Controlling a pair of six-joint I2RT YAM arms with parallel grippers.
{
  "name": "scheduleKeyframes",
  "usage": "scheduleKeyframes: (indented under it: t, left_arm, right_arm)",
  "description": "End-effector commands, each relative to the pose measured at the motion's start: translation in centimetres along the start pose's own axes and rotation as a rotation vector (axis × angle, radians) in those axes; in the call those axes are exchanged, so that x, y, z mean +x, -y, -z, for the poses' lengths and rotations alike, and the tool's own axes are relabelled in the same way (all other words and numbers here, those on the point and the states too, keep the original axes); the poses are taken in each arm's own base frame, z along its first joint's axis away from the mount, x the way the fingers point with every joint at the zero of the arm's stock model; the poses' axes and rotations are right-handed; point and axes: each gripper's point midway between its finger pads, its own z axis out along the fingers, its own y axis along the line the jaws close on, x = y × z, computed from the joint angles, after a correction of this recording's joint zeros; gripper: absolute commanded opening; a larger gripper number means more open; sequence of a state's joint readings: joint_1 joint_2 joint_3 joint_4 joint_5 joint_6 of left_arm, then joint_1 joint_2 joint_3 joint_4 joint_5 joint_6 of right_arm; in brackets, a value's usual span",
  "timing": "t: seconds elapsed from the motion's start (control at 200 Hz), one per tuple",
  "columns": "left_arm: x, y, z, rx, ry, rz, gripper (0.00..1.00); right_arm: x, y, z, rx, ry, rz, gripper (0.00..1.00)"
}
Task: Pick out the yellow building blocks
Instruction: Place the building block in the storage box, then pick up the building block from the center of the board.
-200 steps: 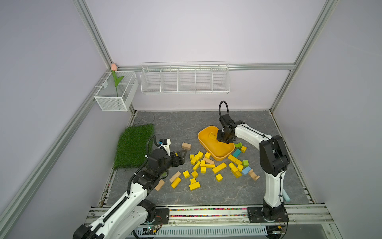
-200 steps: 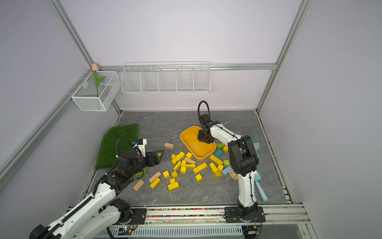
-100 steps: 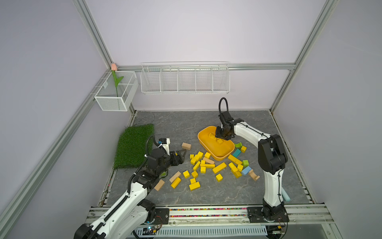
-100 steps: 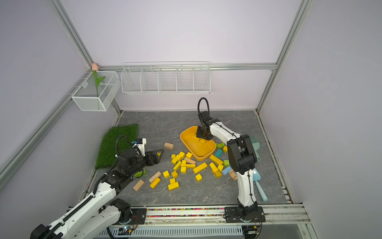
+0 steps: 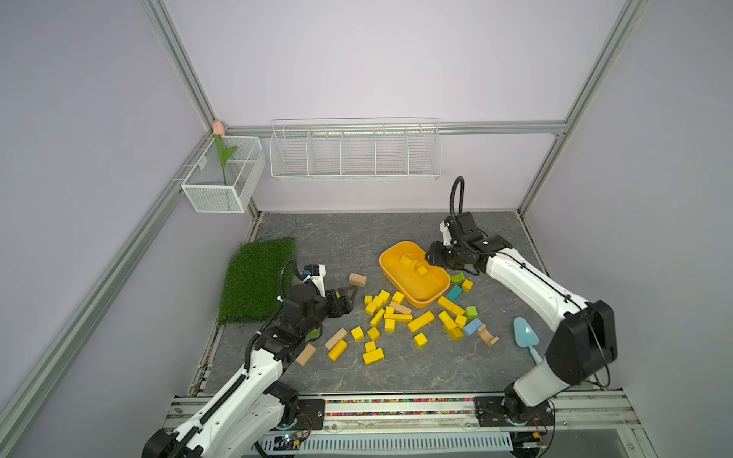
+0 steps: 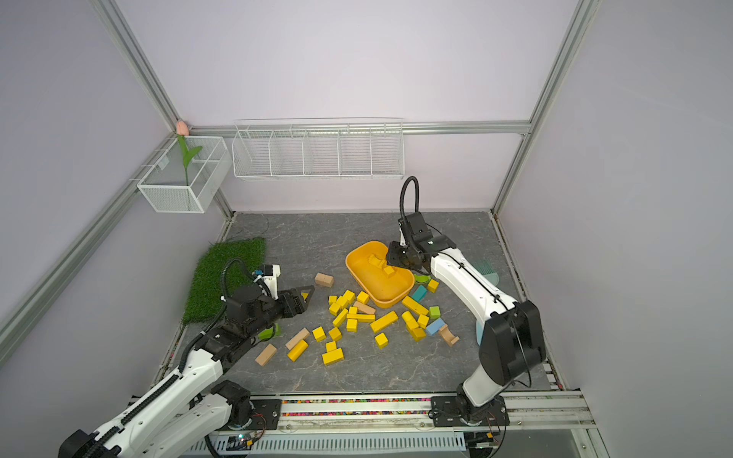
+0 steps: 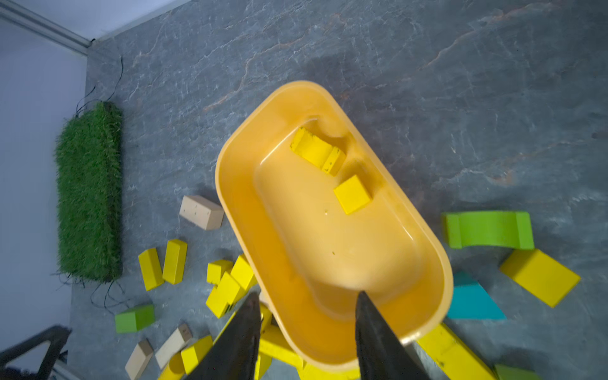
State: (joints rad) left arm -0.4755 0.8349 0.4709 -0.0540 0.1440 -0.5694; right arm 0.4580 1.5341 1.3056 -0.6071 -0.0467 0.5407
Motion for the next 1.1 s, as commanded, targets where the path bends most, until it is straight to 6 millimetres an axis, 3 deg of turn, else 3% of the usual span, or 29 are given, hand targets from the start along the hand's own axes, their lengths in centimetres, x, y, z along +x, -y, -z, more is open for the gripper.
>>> scheduleKeyframes:
  t: [0.0, 0.06, 0.22, 0.3, 0.405, 0.545, 0.79, 1.095]
  left_arm:
    - [0.0, -1.6, -0.3, -0.074, -0.004, 0.047, 0.87]
    - [0.1, -3.4, -0.6, -0.146, -0.014, 0.102, 0.86]
    - [1.8, -11.4, -0.8, -0.391, -0.084, 0.374, 0.85]
    - [3.0, -13.6, -1.3, -0.451, -0.140, 0.458, 0.83]
    - [3.7, -13.8, -2.3, -0.468, -0.237, 0.468, 0.81]
    - [4.5, -15.0, -2.8, -0.546, -0.294, 0.494, 0.81]
    - [5.2, -16.3, -2.9, -0.644, -0.340, 0.512, 0.77]
    - [4.9, -15.1, -3.8, -0.758, -0.405, 0.378, 0.76]
  right_arm:
    - [4.7, 1.4, 0.5, 0.002, -0.071, 0.041, 0.48]
    - [6.7, 2.2, 1.0, -0.005, -0.064, 0.041, 0.48]
    - [11.7, 3.9, 0.8, -0.038, -0.051, 0.018, 0.48]
    - [13.3, 4.8, 0.5, -0.027, -0.041, 0.025, 0.48]
    - [14.8, 6.0, 0.1, -0.010, -0.035, 0.006, 0.48]
    - [14.6, 6.4, 0.9, -0.019, 0.024, -0.013, 0.52]
    - [14.8, 6.8, 0.5, -0.035, 0.028, -0.030, 0.52]
    - [15.0, 7.3, 0.3, -0.059, 0.037, -0.062, 0.53]
